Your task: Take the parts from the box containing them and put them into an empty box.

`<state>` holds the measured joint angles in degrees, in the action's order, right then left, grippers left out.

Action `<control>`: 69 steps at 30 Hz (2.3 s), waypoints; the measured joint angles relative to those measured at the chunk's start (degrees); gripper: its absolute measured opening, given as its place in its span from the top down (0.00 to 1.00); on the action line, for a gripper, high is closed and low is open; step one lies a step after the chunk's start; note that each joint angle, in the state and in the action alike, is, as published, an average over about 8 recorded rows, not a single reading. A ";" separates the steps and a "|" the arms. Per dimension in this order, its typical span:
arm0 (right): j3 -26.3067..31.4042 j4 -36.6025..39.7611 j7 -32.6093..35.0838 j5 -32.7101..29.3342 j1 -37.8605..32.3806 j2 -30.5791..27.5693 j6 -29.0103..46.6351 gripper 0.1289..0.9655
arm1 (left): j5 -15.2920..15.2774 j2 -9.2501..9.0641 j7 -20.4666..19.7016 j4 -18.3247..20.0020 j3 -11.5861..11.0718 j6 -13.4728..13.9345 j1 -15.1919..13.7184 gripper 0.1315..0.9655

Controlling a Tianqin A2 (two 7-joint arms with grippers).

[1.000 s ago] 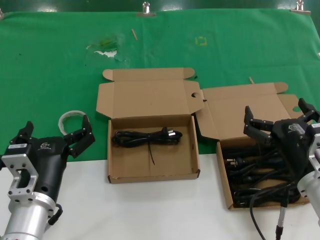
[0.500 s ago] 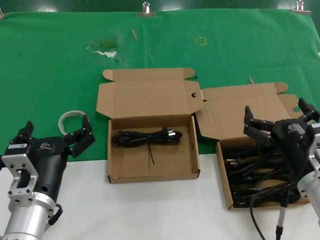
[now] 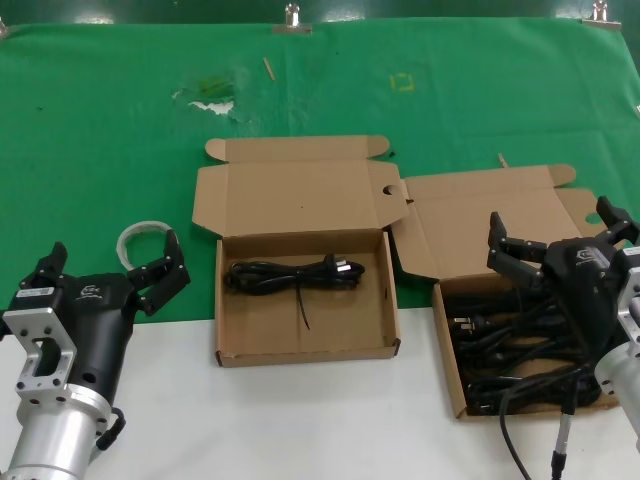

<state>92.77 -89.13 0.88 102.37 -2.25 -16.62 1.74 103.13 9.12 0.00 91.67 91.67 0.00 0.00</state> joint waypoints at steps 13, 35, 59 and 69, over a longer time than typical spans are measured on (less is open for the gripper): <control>0.00 0.00 0.00 0.00 0.00 0.00 0.00 0.00 | 0.00 0.00 0.00 0.00 0.00 0.00 0.00 0.00; 0.00 0.00 0.00 0.00 0.00 0.00 0.00 0.00 | 0.00 0.00 0.00 0.00 0.00 0.00 0.00 0.00; 0.00 0.00 0.00 0.00 0.00 0.00 0.00 0.00 | 0.00 0.00 0.00 0.00 0.00 0.00 0.00 0.00; 0.00 0.00 0.00 0.00 0.00 0.00 0.00 0.00 | 0.00 0.00 0.00 0.00 0.00 0.00 0.00 0.00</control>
<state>92.77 -89.13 0.88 102.37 -2.25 -16.62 1.74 103.13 9.12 0.00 91.67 91.67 0.00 0.00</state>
